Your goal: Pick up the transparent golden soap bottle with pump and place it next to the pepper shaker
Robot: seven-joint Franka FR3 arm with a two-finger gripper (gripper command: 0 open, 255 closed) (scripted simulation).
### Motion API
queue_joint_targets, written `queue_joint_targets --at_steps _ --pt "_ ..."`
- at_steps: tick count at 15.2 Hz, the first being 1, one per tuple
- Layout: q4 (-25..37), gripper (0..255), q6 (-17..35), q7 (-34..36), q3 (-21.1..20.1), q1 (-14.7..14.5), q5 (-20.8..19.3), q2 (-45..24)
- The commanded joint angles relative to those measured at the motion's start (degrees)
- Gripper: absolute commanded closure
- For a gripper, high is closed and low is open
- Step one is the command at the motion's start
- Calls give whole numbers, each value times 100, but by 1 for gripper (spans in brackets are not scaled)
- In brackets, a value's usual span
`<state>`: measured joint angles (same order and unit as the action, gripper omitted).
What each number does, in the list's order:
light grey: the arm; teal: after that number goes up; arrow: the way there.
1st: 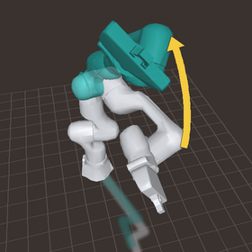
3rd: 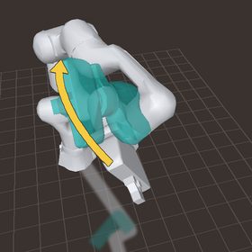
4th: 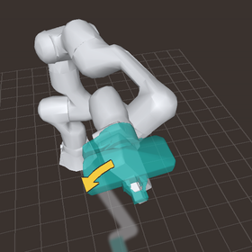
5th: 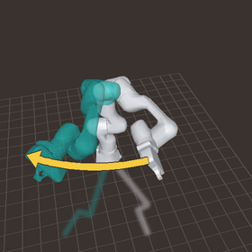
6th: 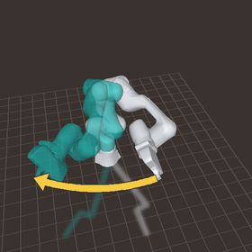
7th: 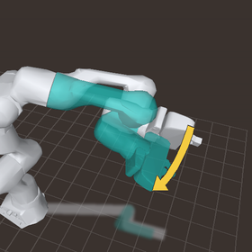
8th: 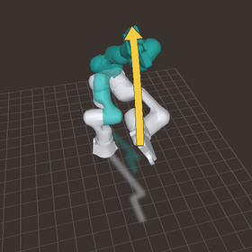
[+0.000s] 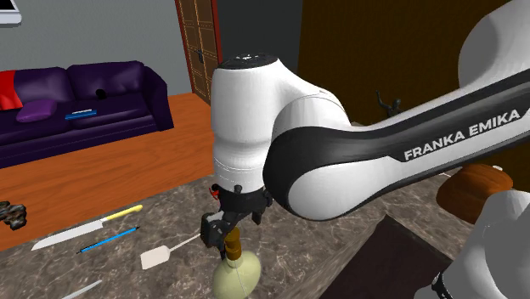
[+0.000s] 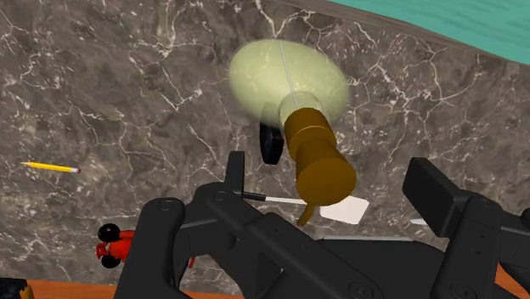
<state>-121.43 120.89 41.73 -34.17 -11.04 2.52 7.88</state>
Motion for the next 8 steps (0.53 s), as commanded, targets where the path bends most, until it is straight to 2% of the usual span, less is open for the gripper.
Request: queue_joint_targets --at_steps 1,8 --pt "-9 0 147 106 -60 -9 -96 -146" --pt "-227 0 563 224 -103 -2 -259 -386"
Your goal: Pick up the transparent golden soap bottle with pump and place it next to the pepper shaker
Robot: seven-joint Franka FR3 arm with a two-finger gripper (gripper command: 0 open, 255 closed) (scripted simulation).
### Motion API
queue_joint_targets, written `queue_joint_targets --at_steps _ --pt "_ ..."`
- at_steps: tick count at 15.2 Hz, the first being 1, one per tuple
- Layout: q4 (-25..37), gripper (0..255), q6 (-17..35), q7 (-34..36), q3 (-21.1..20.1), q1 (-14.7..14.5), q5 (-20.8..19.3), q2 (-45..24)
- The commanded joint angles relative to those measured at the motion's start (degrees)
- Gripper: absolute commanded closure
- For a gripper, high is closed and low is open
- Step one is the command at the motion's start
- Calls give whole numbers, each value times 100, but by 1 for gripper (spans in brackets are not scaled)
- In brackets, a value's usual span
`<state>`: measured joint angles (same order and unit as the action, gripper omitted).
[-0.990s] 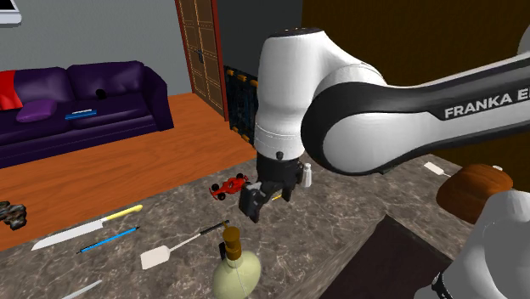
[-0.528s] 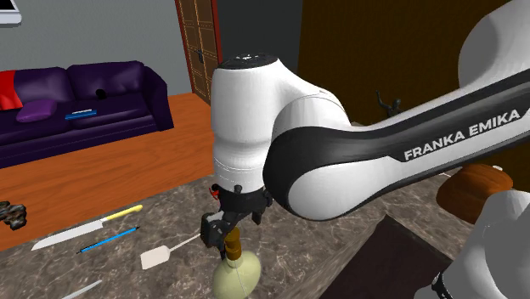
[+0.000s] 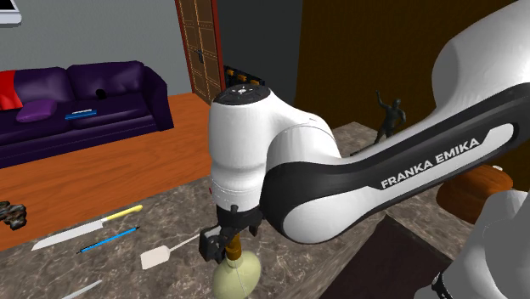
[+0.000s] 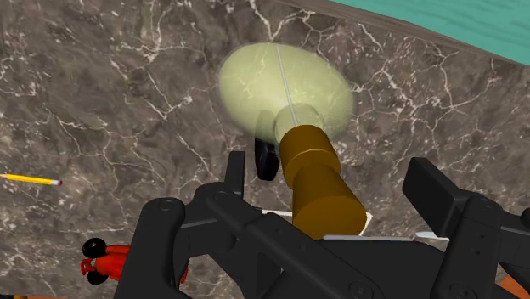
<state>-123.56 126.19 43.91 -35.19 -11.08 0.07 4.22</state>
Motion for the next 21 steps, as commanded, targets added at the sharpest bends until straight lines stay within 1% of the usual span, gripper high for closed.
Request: queue_joint_targets --at_steps 1,6,7,16,21 --pt "-14 0 34 7 -1 2 -15 -20" --pt "-14 0 34 8 -1 2 -15 -21" --pt "-14 255 34 8 -1 2 -15 -20" --pt "-14 255 34 8 -1 2 -15 -21" --pt "235 255 -347 -84 32 4 96 140"
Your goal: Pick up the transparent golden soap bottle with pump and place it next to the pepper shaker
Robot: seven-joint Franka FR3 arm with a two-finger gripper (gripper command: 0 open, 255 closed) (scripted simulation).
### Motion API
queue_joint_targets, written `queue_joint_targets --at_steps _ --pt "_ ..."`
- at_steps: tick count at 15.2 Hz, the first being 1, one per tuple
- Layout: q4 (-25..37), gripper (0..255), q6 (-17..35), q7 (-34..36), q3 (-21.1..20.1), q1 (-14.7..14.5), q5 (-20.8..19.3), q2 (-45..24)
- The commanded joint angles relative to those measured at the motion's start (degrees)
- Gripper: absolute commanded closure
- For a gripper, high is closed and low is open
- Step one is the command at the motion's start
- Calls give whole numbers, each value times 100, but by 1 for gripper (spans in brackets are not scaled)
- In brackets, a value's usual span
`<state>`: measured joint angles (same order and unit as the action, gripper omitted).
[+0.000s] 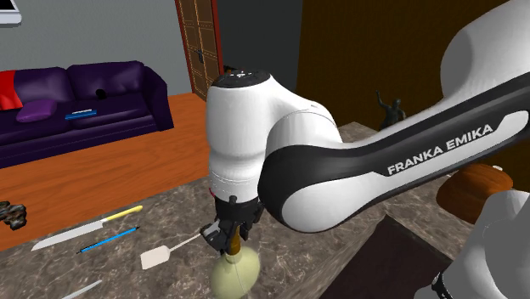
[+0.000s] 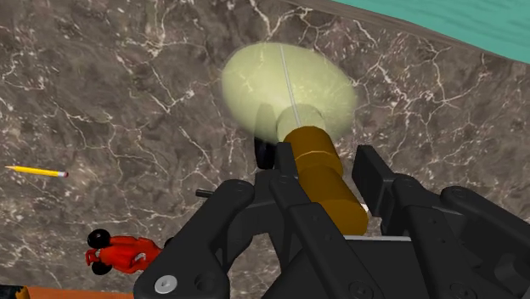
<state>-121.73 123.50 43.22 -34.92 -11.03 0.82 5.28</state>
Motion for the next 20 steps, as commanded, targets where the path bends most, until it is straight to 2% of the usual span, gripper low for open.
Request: queue_joint_targets --at_steps 1,20 --pt "106 255 -154 -32 13 0 40 61" --pt "1359 255 -1608 -171 114 28 172 301"
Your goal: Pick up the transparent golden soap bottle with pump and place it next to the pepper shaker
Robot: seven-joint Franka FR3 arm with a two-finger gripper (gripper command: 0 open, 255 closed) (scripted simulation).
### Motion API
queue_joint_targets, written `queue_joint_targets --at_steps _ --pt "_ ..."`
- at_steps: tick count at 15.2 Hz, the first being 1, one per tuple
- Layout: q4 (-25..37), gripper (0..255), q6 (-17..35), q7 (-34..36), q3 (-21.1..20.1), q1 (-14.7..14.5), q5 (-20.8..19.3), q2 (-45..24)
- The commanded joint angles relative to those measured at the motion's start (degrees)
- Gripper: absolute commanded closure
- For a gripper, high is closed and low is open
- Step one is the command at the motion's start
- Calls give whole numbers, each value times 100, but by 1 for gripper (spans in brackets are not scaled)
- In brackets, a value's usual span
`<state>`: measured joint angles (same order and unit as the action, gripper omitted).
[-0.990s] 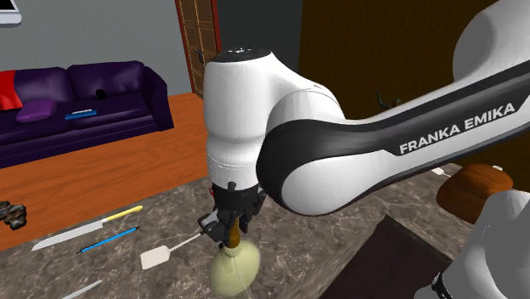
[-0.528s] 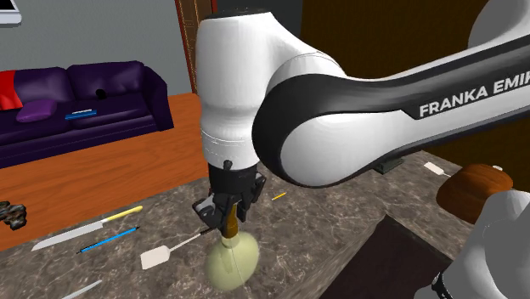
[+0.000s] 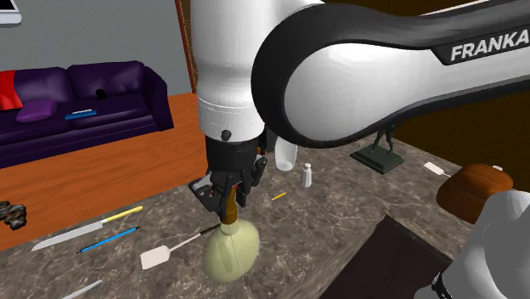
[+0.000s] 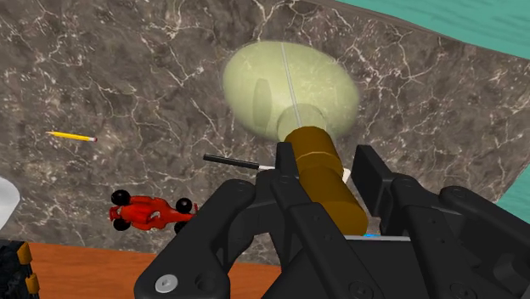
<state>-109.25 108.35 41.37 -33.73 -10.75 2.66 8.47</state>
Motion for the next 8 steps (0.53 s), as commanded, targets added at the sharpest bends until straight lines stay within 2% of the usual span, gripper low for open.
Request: queue_joint_targets --at_steps 1,8 --pt "190 255 -171 13 -3 2 -15 -20" --pt "786 255 -716 27 1 15 -53 -80"
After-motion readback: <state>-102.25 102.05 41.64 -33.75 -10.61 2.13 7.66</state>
